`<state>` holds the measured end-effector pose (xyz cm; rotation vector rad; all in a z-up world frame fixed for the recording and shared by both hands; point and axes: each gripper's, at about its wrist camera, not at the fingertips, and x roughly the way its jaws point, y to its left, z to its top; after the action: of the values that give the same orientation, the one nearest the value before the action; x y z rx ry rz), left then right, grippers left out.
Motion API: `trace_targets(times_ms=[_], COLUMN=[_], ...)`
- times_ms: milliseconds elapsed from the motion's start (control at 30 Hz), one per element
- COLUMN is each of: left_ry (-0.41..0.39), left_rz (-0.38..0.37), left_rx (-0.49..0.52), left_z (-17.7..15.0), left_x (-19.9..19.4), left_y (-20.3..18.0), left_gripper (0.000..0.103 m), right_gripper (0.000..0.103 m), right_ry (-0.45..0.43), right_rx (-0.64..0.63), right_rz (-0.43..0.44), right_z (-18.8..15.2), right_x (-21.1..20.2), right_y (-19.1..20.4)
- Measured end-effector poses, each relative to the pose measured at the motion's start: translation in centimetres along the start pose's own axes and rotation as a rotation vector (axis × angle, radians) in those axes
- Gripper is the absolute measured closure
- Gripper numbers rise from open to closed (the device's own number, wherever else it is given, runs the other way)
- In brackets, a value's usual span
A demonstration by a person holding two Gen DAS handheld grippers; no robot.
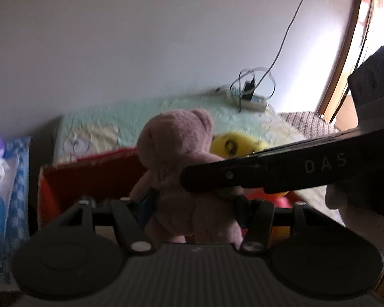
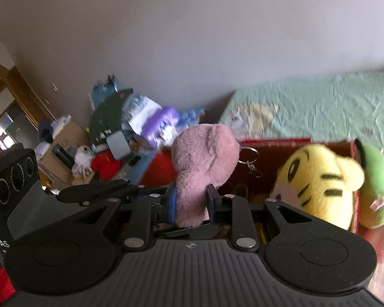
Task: Organize objects
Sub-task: 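Lower the pink bear into the red box beside the tiger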
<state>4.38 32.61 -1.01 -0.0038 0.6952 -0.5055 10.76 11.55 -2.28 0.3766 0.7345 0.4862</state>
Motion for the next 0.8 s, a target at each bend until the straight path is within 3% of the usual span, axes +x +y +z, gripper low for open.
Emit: trace_targets(times_ms=[300,533,700,800], left_ry=[0.102,0.101,0.102,0.103], left_rz=[0.015,0.066,0.076,0.107], left_rx=[-0.026,-0.012,-0.019,0.005], left_z=[-2.0,-2.7,-2.6,-2.7], left_x=[2.6,2.2,2.2,2.7], left_y=[2.2,3.2,3.4,2.7], left_gripper=[0.044,0.040,0.039,0.038], right_gripper=[0.078,0.079,0.079,0.077], right_ry=[0.117,0.160,0.204,0.204], right_rx=[0.008,-0.004,-0.099,-0.088], right_rz=[-0.054,-0.058,-0.153,-0.145], right_z=[-0.3,-0.6,-0.4,-0.5], right_x=[3.6,5.4,6.9,7.1], right_y=[-0.7,-0.4,0.5,0.1])
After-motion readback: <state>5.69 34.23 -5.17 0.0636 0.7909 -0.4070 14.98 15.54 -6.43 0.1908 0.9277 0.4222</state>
